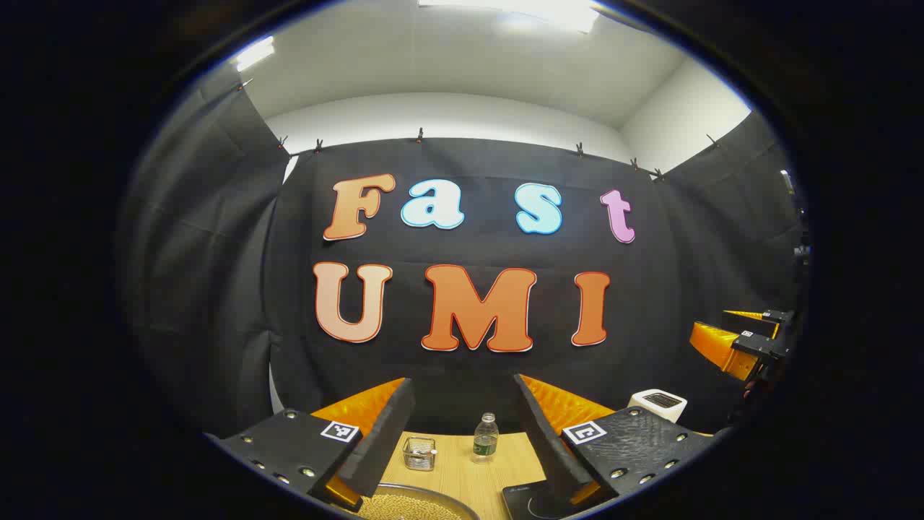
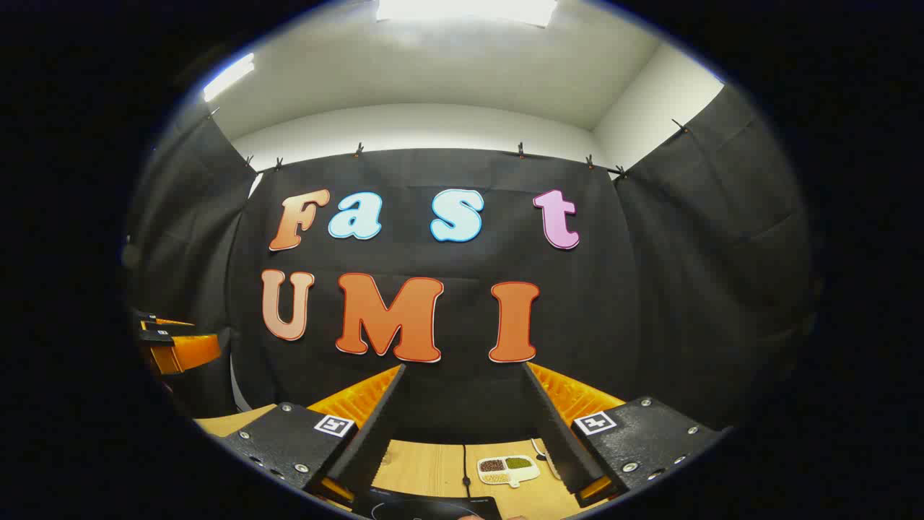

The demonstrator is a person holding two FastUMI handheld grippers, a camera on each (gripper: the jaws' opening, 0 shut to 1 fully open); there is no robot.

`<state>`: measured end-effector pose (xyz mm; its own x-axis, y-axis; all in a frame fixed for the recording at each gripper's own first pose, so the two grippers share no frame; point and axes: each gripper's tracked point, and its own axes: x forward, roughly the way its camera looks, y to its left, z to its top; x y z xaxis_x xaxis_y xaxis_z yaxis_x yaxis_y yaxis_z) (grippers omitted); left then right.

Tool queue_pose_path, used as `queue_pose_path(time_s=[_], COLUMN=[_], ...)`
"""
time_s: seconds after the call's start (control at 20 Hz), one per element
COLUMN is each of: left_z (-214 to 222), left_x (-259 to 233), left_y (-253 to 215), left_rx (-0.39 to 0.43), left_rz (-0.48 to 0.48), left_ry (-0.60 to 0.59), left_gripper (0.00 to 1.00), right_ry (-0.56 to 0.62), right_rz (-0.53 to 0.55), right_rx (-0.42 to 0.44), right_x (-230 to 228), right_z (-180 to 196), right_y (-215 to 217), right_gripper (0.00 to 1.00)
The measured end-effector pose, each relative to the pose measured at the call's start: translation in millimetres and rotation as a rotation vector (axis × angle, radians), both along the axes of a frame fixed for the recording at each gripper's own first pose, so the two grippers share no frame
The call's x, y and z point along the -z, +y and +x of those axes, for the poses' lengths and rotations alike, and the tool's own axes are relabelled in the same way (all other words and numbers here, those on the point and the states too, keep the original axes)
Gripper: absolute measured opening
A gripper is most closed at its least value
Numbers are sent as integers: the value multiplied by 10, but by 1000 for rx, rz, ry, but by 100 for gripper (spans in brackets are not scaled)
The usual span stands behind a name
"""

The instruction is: First push the handle of the pot to place it horizontally, then grasp the pot with both hands and set it on the induction cooktop.

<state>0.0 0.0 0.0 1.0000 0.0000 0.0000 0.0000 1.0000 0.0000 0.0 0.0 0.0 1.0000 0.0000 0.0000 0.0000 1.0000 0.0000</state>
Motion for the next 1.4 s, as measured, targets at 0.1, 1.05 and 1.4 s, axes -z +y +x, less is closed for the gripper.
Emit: queue_pose_path(time_s=[0.1, 1.05, 1.4], left_z=[33, 273, 462], left_x=[-2, 206, 122], left_y=[-26, 121, 119], left_rx=[5, -25, -17], left_rz=[-2, 8, -74], left_ry=[-1, 34, 21], left_gripper=[87, 87, 87], right_ry=[1, 70, 82], right_rz=[-2, 4, 40], right_rx=[4, -7, -25], right_x=[7, 306, 317], right_z=[-3, 295, 661], right_y=[-32, 117, 276], right_gripper=[95, 95, 95])
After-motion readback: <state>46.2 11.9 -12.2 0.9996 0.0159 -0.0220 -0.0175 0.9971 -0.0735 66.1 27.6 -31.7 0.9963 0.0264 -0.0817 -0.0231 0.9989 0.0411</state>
